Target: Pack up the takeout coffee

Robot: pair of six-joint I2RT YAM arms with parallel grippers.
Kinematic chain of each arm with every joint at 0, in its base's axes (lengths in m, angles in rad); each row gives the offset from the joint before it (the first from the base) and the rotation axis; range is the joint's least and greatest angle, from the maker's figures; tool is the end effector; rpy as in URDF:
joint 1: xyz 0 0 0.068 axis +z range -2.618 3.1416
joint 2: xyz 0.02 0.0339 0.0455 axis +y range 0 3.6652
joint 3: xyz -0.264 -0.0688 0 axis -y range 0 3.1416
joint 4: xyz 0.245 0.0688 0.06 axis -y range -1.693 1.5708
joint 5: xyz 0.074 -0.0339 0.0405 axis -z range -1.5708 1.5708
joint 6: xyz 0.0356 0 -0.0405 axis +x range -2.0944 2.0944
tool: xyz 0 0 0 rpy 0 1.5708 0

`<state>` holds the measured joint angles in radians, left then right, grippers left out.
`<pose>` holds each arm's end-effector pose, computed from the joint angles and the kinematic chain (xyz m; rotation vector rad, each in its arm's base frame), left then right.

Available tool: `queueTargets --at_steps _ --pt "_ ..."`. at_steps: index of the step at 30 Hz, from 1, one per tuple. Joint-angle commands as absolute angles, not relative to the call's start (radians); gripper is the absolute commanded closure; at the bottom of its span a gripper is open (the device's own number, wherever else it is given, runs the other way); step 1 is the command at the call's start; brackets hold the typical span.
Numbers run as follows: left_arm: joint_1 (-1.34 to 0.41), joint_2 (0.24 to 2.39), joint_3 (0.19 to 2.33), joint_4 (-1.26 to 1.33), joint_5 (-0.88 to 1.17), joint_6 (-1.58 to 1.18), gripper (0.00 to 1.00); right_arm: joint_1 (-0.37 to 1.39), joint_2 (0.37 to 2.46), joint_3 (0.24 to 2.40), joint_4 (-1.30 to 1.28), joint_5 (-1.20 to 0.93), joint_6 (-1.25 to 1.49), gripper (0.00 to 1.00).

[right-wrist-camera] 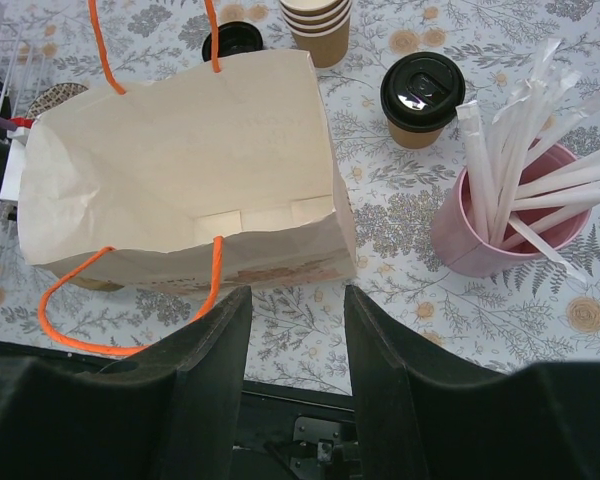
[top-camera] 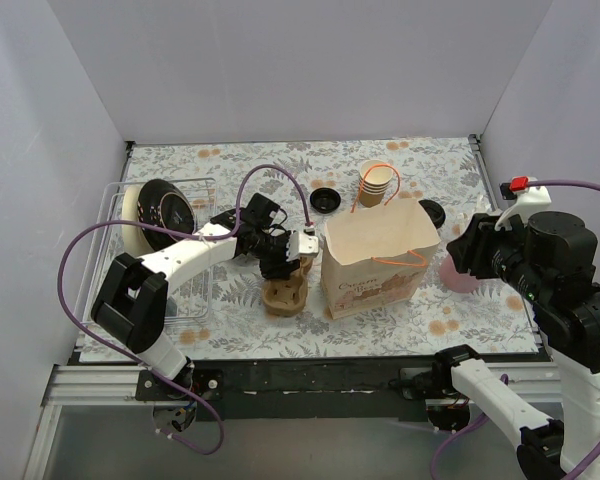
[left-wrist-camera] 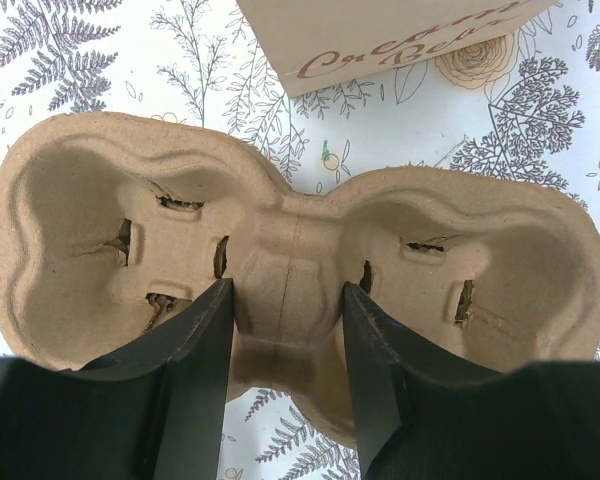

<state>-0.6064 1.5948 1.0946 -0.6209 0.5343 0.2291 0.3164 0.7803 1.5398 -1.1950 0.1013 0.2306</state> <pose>0.2490 -0.1948 0.2183 1.2415 2.3831 -0.8360 0.0657 0.0177 0.4653 -0.0213 2.0125 0.2483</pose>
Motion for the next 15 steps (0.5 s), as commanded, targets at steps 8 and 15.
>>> queueTargets --at_steps 8,15 --pt "-0.611 1.546 1.094 -0.614 0.542 0.221 0.61 0.321 0.792 1.532 -1.127 0.084 0.198 0.5" --pt "-0.611 1.571 1.114 -0.618 0.548 0.224 0.55 0.321 0.798 1.535 -1.121 0.081 0.195 0.5"
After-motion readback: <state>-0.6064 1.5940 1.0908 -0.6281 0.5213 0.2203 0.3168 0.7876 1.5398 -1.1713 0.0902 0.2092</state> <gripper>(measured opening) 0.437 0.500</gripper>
